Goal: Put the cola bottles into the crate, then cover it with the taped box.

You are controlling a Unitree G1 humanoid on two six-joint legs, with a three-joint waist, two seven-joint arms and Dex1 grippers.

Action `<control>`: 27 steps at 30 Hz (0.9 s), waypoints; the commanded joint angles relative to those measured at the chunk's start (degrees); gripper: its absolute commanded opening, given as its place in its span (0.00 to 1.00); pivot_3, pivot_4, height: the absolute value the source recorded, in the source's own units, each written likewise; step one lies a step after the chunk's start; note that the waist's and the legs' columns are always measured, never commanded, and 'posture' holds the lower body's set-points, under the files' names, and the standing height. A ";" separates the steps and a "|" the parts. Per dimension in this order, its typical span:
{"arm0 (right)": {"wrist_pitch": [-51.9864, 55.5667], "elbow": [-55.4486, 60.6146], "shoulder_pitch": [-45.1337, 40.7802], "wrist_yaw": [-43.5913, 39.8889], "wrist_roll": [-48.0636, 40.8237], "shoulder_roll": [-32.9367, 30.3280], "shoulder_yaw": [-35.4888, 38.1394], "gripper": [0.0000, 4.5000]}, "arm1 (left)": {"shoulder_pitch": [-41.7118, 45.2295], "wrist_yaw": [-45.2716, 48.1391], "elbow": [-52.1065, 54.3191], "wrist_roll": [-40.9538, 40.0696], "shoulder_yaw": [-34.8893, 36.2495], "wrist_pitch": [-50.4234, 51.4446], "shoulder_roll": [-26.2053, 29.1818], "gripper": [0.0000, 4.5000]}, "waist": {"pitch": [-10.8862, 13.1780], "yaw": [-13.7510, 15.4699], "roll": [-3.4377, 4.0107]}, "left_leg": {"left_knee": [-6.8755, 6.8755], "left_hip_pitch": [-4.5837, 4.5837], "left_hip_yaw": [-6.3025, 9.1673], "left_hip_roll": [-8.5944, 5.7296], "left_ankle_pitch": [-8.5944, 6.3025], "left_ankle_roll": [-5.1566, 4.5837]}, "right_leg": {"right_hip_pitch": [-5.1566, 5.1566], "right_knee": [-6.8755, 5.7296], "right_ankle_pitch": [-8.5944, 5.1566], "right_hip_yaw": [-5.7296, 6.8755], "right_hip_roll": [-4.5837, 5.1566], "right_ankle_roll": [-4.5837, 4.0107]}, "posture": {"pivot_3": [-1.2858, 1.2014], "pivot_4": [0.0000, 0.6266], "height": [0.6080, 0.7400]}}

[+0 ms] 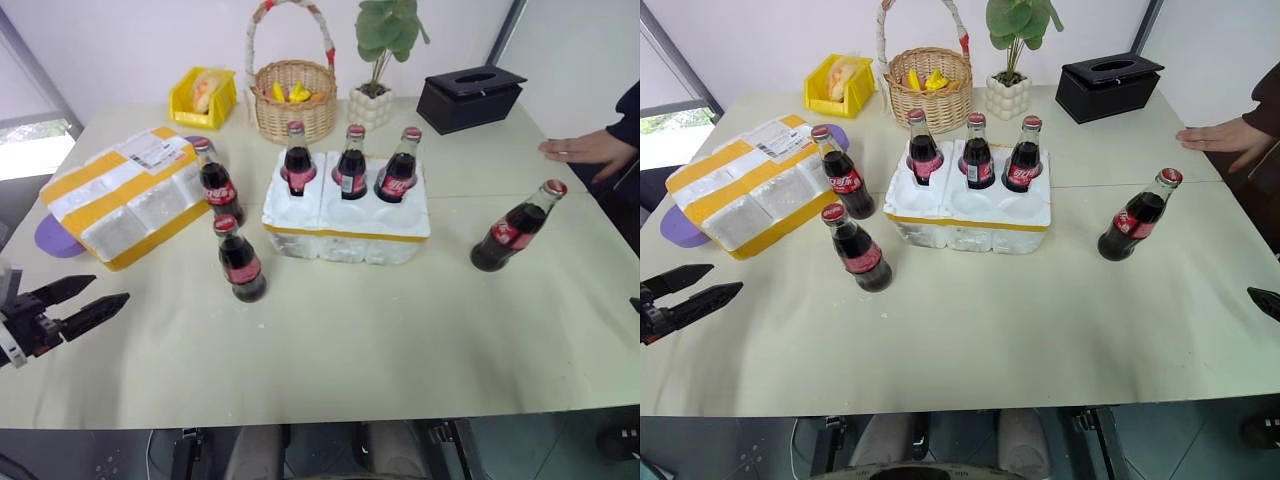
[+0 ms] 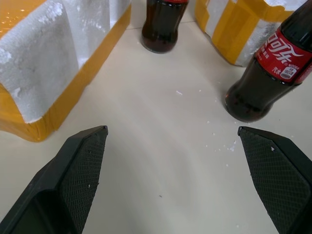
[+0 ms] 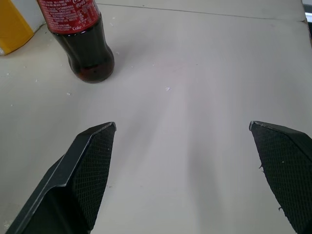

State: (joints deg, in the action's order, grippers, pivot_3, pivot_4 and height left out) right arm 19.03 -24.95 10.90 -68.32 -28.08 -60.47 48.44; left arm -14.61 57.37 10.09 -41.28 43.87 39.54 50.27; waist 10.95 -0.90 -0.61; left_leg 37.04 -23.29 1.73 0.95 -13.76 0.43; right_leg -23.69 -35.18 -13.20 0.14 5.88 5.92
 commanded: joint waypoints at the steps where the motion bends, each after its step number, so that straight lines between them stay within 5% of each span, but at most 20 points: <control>1: -1.01 0.69 -0.12 0.33 -0.22 -0.79 1.45 1.00 | 2.54 -0.84 -0.43 -0.34 0.33 -0.51 1.13 1.00 | 0.00 0.02 0.00 | 0.00 0.00 0.00 0.00 0.00 0.00 | 0.00 0.00 0.00 0.00 0.00 0.00 | 0.52 0.24 1.00; 16: 1.26 3.71 1.09 1.06 -1.26 -0.20 2.67 1.00 | 6.50 1.31 -3.06 -0.91 -1.52 0.62 2.90 1.00 | 0.00 -0.02 0.00 | -0.01 -0.01 -0.02 0.00 0.00 0.00 | -0.01 0.01 0.00 -0.01 -0.01 0.00 | 0.52 0.24 1.00; 27: 8.10 16.35 8.79 -1.77 -4.57 0.69 8.49 1.00 | 13.59 8.55 -2.97 -1.51 -10.44 0.99 7.47 1.00 | 0.00 0.23 0.02 | -0.01 -0.04 -0.02 0.00 0.00 0.00 | -0.03 0.01 0.00 -0.01 -0.01 0.00 | 0.52 0.24 1.00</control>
State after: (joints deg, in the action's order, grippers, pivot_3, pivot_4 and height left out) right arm 25.53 -12.69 18.60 -68.84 -30.74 -59.55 53.54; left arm -1.98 64.09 6.01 -41.88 34.42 40.74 56.53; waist 10.95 -0.67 -0.59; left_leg 37.00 -23.34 1.72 0.95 -13.76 0.43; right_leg -23.73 -35.17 -13.20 0.13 5.86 5.92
